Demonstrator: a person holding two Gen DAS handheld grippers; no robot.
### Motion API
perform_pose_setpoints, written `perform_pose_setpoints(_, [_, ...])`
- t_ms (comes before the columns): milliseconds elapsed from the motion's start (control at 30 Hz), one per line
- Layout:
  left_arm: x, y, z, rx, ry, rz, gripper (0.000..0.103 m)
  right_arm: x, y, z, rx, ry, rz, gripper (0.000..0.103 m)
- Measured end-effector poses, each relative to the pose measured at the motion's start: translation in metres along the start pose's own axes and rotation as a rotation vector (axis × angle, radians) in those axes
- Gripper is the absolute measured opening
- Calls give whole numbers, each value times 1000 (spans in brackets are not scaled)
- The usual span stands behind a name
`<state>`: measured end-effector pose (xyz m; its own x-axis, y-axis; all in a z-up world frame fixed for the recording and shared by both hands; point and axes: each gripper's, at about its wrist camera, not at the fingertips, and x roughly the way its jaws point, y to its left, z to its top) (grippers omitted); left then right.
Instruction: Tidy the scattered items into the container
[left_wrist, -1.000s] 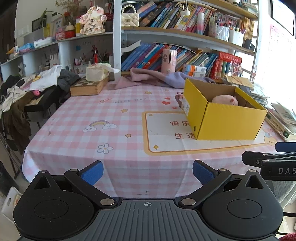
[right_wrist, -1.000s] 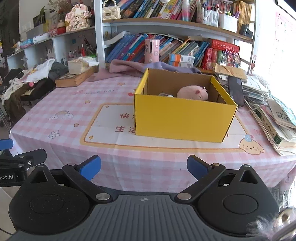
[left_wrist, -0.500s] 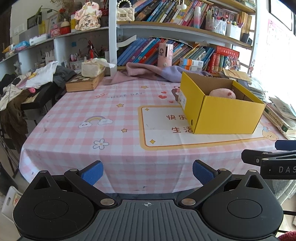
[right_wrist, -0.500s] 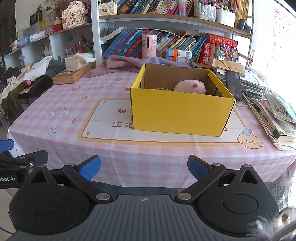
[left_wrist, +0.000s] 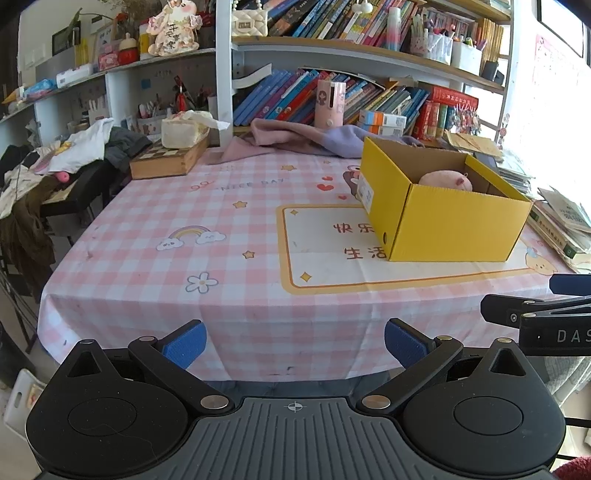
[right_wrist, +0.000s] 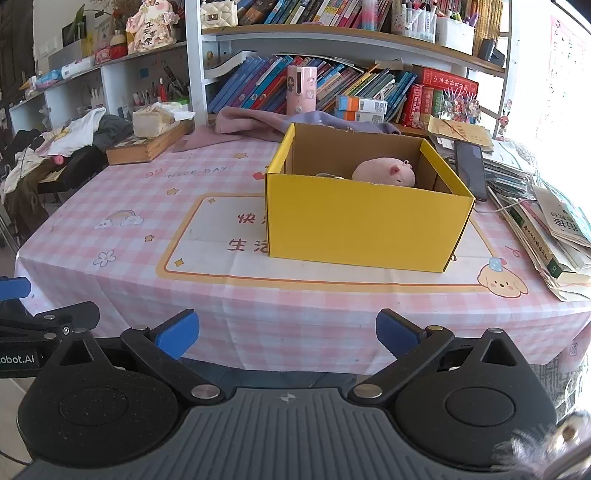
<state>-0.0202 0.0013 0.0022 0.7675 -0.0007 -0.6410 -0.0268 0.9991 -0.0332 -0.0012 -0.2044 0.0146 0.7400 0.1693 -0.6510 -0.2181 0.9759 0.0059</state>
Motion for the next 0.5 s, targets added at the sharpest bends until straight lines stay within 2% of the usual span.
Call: perform_pose_setpoints(500, [1, 1, 1, -21, -9, -20, 103, 8, -1, -1, -2, 20, 0, 103])
